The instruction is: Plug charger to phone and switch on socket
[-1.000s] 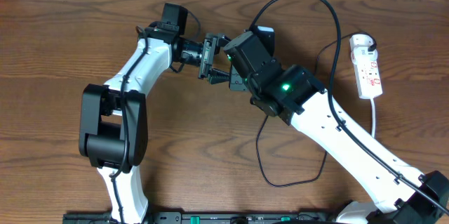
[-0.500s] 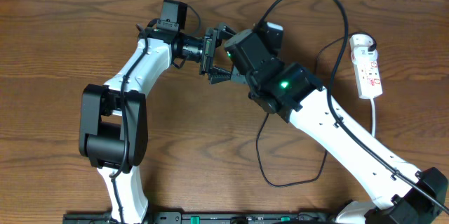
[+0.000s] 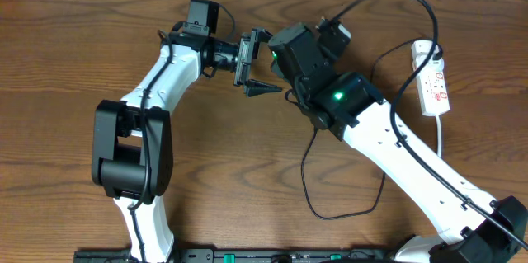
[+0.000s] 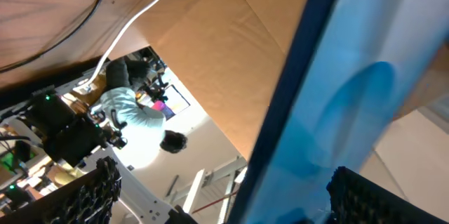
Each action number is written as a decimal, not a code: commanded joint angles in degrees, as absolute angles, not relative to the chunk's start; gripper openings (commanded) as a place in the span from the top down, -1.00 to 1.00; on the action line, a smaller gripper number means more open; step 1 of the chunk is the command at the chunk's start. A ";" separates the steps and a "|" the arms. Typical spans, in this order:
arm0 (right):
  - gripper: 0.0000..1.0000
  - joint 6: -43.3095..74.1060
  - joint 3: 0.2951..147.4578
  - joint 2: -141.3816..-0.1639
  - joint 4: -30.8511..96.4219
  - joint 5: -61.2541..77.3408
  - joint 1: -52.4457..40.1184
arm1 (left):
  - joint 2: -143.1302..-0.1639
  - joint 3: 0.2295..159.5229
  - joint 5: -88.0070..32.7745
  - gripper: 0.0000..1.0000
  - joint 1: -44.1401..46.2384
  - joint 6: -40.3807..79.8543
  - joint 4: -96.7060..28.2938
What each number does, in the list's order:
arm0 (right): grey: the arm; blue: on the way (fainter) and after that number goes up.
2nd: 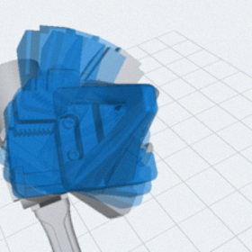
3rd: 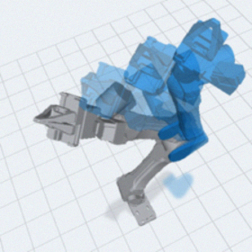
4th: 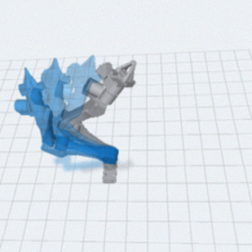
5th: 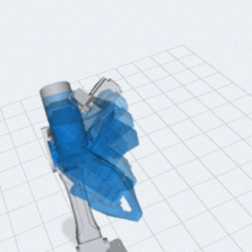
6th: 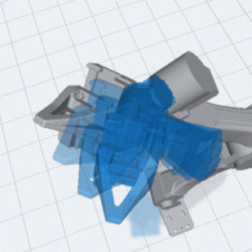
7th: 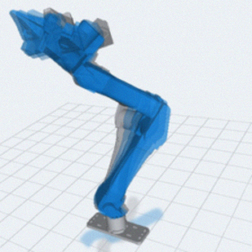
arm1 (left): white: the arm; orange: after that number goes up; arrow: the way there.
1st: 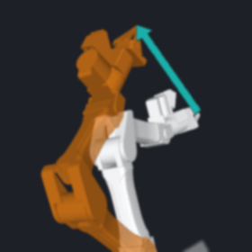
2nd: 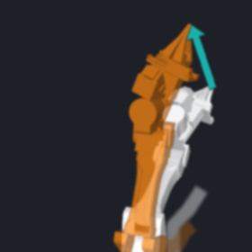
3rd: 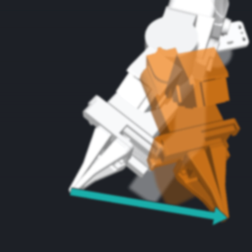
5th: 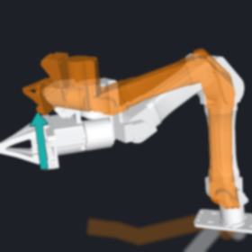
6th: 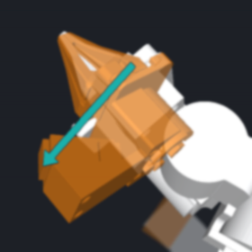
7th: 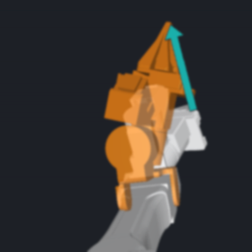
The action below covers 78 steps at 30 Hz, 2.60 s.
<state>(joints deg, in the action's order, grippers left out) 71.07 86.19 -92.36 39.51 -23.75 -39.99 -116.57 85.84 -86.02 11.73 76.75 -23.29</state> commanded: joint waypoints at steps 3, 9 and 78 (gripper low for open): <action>0.97 87.77 87.42 -91.50 41.12 -22.55 -40.12 | -115.28 85.89 -85.91 -0.83 11.81 81.54 -19.18; 0.97 96.29 87.42 -91.50 41.43 -21.65 -40.16 | -115.28 85.89 -85.91 -0.41 11.81 82.87 -18.70; -0.98 46.17 76.55 -87.61 62.94 -11.14 -24.05 | -115.28 85.86 -72.77 0.85 11.79 41.08 -18.98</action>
